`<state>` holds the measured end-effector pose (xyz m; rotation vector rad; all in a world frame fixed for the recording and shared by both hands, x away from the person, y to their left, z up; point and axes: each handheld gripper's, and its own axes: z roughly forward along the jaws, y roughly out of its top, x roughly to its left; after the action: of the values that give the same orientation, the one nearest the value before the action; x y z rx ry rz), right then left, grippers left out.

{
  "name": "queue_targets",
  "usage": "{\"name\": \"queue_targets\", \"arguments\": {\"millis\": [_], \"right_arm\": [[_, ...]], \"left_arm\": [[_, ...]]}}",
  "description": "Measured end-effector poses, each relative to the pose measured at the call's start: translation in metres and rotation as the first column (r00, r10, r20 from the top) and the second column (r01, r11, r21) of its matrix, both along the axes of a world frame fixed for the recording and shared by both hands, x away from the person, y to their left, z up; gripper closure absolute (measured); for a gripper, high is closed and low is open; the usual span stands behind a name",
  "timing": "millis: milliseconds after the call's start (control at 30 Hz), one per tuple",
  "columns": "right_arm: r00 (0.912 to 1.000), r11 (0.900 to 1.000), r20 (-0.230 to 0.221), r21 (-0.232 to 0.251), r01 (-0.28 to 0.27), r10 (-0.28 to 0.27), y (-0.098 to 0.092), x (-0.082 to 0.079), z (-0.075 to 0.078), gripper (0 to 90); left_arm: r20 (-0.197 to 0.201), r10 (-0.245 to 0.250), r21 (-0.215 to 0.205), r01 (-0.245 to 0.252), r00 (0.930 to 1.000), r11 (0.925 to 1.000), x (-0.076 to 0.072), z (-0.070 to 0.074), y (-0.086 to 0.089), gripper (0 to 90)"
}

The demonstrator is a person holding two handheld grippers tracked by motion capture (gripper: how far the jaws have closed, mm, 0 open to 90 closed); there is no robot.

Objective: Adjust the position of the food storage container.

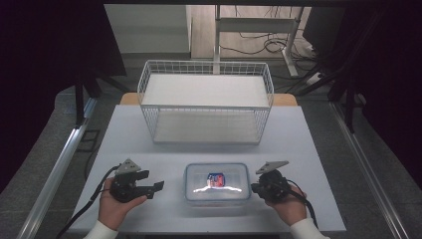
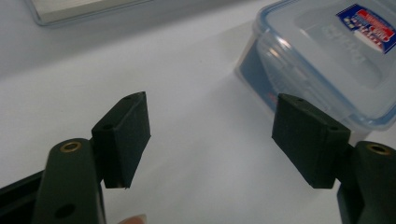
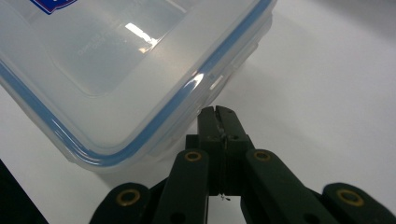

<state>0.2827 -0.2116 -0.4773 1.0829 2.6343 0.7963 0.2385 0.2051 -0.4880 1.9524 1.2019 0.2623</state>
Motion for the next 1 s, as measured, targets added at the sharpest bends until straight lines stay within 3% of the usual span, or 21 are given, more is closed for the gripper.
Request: {"name": "queue_targets", "arguments": {"millis": [333,500,767,900,933,1000], "right_arm": [[0.9984,0.998,0.010,0.002,-0.055,0.055,0.029,0.004,-0.002,89.0],[0.9980,0.998,0.012,0.016,-0.062,0.062,0.030,0.005,-0.003,88.9],[0.9977,0.992,0.062,0.126,0.021,-0.029,0.004,0.004,0.011,89.0],[0.9942,0.979,0.081,0.199,0.053,-0.070,-0.011,0.000,0.014,88.6],[0.9934,0.975,0.085,0.213,0.057,-0.077,-0.014,-0.001,0.015,86.0],[0.9918,0.967,0.093,0.249,0.062,-0.088,-0.018,-0.001,0.015,67.8]], "left_arm": [[0.004,0.005,0.007,-0.005,1.0000,1.0000,0.000,0.000,0.002,27.6],[0.008,0.011,0.008,-0.011,0.9999,0.9999,0.000,0.000,0.002,27.6],[0.010,0.011,0.004,-0.011,0.9999,0.9999,0.000,0.001,0.002,27.6],[0.007,0.008,-0.010,-0.008,0.9999,0.9999,-0.001,0.002,0.002,27.6],[0.007,0.008,-0.010,-0.008,0.9999,0.9999,-0.001,0.002,0.002,27.6],[0.004,0.007,-0.019,-0.007,1.0000,0.9998,-0.001,0.002,0.002,27.5]]}}
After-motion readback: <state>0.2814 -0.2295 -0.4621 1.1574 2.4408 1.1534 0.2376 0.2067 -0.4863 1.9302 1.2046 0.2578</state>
